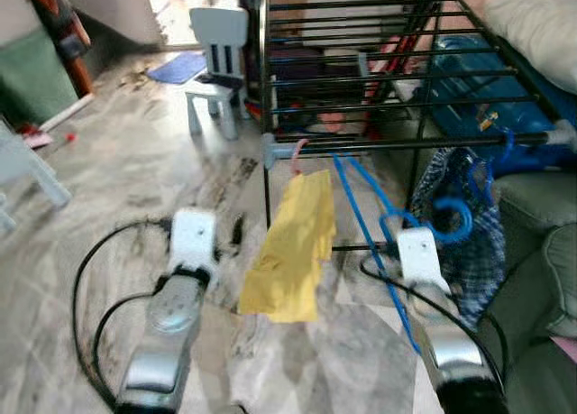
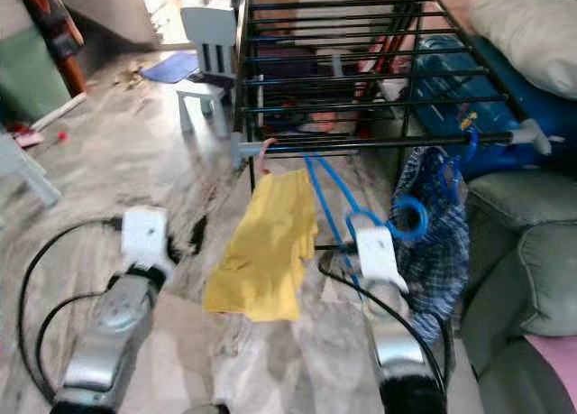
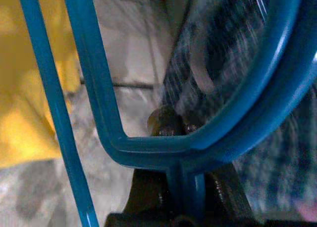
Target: Hang hanger
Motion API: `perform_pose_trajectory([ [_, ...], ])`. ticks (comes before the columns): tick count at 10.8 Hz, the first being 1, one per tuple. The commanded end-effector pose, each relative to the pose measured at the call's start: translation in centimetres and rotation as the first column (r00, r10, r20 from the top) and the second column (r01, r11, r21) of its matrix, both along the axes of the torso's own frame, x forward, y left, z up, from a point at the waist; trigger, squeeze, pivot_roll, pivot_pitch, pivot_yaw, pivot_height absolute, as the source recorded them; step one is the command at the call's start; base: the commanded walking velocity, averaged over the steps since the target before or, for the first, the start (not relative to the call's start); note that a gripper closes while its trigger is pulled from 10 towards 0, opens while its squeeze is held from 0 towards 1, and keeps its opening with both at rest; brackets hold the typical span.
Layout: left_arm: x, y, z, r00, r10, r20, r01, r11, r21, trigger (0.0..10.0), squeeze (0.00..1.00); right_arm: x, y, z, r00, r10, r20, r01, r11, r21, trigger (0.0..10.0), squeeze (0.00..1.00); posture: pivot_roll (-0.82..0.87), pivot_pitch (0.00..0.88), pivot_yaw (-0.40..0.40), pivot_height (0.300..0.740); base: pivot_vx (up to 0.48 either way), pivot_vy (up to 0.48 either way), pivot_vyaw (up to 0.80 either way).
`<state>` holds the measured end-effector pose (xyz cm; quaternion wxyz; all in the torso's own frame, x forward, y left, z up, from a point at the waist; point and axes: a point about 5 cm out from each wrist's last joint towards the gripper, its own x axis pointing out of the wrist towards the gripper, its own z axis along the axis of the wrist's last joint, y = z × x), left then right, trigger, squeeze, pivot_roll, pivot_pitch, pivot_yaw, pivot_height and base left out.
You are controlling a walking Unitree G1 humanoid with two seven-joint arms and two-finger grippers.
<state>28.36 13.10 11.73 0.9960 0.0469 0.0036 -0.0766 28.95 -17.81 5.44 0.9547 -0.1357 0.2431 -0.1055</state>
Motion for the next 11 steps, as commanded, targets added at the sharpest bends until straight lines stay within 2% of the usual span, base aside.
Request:
perform_pose_trajectory([
  [1,-0.1,-0.4,-0.3,0.999,-0.036,-0.013,0.036,0.999,-0.002,10.0,0.00,-0.5,-0.7,0.2,0.997,-0.070,-0.017,0.071,0.997,0.028,10.0,0.00,-0.05,0.000,0.012,0.740,0.000,0.000,0.00],
  [2,-0.1,-0.7,-0.3,0.999,-0.041,-0.012,0.041,0.999,-0.004,10.0,0.00,-1.0,-1.1,-0.2,0.992,-0.115,-0.055,0.118,0.992,0.053,10.0,0.00,-0.05,0.002,0.011,0.740,0.000,0.000,0.00],
  [4,-0.3,-1.5,-0.3,0.998,-0.067,-0.004,0.067,0.998,-0.013,10.0,0.00,-1.2,-1.4,-0.3,0.990,-0.123,-0.075,0.126,0.992,0.026,10.0,0.00,-0.05,0.009,0.007,0.740,0.319,0.000,0.00],
  [8,-0.6,-1.4,-0.5,0.998,-0.064,-0.012,0.063,0.998,-0.014,10.0,0.00,-0.7,-0.6,-0.5,0.993,-0.057,-0.108,0.064,0.996,0.057,10.0,0.00,-0.04,0.020,-0.006,0.740,0.387,0.000,0.00],
  [11,-0.9,-1.3,-0.8,0.998,-0.057,-0.023,0.057,0.998,-0.015,10.0,0.00,-0.5,0.3,-0.6,0.992,0.032,-0.121,-0.025,0.998,0.057,10.0,0.00,-0.04,0.025,-0.013,0.740,0.405,0.000,0.00],
])
